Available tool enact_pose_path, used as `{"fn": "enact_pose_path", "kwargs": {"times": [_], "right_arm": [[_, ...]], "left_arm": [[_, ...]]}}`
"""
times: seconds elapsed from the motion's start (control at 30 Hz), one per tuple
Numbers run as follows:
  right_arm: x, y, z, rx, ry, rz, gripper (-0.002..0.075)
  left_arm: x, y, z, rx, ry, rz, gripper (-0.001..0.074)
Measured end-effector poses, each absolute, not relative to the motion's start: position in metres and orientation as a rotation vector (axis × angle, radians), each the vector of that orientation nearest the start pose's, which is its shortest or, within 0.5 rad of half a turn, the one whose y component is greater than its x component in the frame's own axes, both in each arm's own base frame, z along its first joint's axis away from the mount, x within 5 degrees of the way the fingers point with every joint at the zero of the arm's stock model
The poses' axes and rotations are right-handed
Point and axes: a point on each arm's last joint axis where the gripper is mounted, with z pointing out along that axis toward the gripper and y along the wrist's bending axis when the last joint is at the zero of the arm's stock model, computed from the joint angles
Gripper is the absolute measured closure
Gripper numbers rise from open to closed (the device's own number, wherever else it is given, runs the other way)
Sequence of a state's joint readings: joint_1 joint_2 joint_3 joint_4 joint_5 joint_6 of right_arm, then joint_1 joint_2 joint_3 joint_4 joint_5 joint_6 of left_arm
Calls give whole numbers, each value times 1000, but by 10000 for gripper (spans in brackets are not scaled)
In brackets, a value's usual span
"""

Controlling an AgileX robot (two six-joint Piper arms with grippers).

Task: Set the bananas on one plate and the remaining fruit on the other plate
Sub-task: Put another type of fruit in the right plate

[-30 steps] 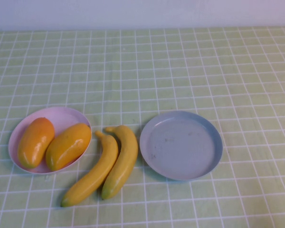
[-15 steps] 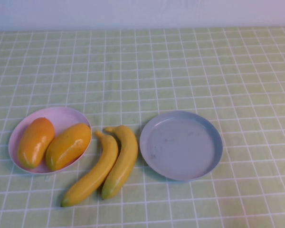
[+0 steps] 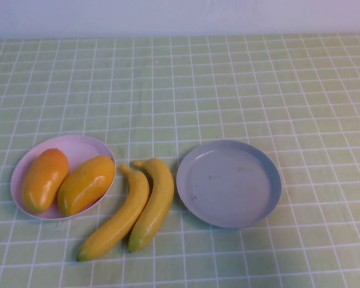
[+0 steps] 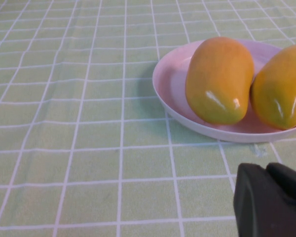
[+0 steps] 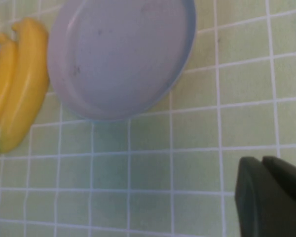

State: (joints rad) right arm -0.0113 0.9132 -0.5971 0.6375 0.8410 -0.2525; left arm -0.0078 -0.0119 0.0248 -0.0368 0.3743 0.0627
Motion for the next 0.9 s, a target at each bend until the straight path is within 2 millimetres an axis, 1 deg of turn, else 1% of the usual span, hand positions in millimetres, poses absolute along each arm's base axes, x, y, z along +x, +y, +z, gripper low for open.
{"fn": "enact_pose_path", "kwargs": {"times": [0.1, 0.17, 0.2, 0.3, 0.43, 0.53, 0.57, 0.63, 0.67, 0.77, 0.8, 0.9], "right_arm": [[178, 40, 261, 48, 2592, 645, 743], [193, 48, 257, -19, 2644, 633, 743], [199, 55, 256, -63, 2660, 636, 743], [218, 84, 252, -217, 2695, 649, 743], [238, 137, 253, -459, 2697, 678, 743], [246, 179, 251, -604, 2699, 690, 733], [251, 193, 250, -649, 2694, 689, 718], [255, 214, 248, -700, 2694, 692, 685], [257, 225, 248, -719, 2694, 699, 656], [268, 254, 249, -747, 2680, 698, 535], [271, 260, 248, -745, 2679, 694, 489], [288, 279, 248, -720, 2670, 668, 381]], "left_arm": [[52, -2, 172, 43, 1870, 2, 731], [52, -2, 172, 43, 1870, 2, 731], [52, -2, 172, 43, 1870, 2, 731], [52, -2, 172, 43, 1870, 2, 731], [52, -2, 172, 43, 1871, 2, 731], [52, -2, 172, 43, 1871, 2, 731], [52, -2, 172, 43, 1871, 2, 731], [52, -2, 172, 43, 1871, 2, 731], [52, -2, 172, 43, 1871, 2, 731], [52, -2, 172, 43, 1871, 2, 731], [52, -2, 172, 43, 1871, 2, 731], [52, -2, 172, 43, 1871, 2, 731]]}}
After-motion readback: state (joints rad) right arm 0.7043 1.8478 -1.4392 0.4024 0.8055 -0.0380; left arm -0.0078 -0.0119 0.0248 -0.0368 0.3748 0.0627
